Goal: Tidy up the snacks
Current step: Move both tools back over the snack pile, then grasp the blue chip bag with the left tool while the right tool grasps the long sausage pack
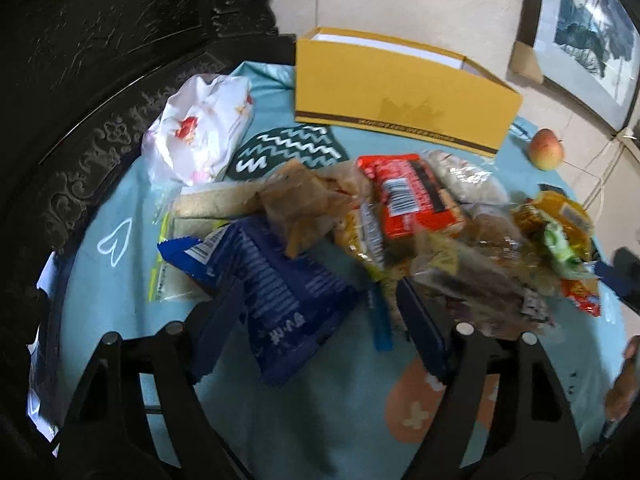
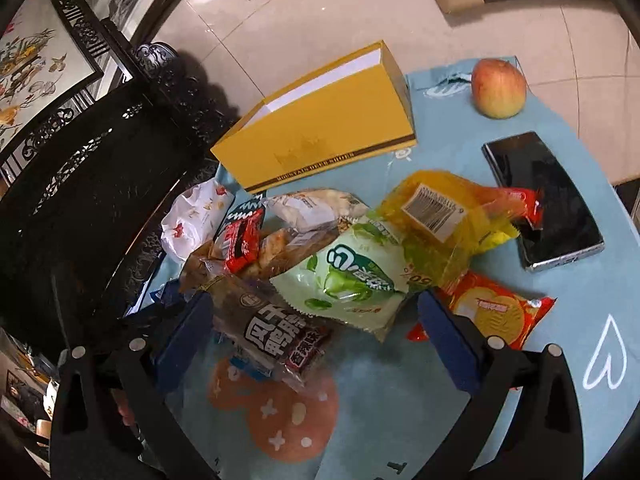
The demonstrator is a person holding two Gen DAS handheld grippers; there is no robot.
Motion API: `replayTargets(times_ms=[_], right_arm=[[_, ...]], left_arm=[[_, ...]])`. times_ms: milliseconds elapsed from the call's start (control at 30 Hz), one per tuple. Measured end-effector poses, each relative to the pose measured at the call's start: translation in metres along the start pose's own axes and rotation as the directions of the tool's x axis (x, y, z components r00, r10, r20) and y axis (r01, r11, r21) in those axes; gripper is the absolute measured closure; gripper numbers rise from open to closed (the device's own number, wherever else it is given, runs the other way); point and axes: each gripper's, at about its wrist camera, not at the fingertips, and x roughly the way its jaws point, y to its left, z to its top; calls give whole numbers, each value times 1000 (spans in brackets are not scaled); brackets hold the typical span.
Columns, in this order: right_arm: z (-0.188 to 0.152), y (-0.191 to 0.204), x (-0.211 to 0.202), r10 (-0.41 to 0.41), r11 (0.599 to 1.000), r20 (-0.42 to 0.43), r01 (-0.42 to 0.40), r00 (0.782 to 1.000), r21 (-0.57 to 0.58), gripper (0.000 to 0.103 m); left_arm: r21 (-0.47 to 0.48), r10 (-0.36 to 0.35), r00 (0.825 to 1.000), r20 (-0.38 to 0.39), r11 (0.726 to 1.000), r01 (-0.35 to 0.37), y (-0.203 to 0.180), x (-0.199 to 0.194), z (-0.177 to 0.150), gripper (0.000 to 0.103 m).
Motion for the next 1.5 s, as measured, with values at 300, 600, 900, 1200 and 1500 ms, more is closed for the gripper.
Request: replayTargets(times_ms=[300,600,900,1200,1500], right_arm=[[-5,9,6,-16,999,-35,15,999,-42,1],[-5,5,5,-21,1000,-23,21,1000,-16,1],[-3,0,6,-9,1000,-26,10,1000,22,1],[-3,-21,10,1,994,-27,2,1000,107,1],[-12,8,11,-114,987,-15,112,993,-112,1]], left_arm=[[-7,135,991,-8,991,-136,-3,43,-2,24],[40,211,977,14,977,-212,-16,23,-8,53],[185,217,956,196,949,-253,-67,-37,-41,54],[221,120,951,284,957,-187,-76,-74,-50,54],[129,57,964,261,987,-93,-53,-82,-30,53]])
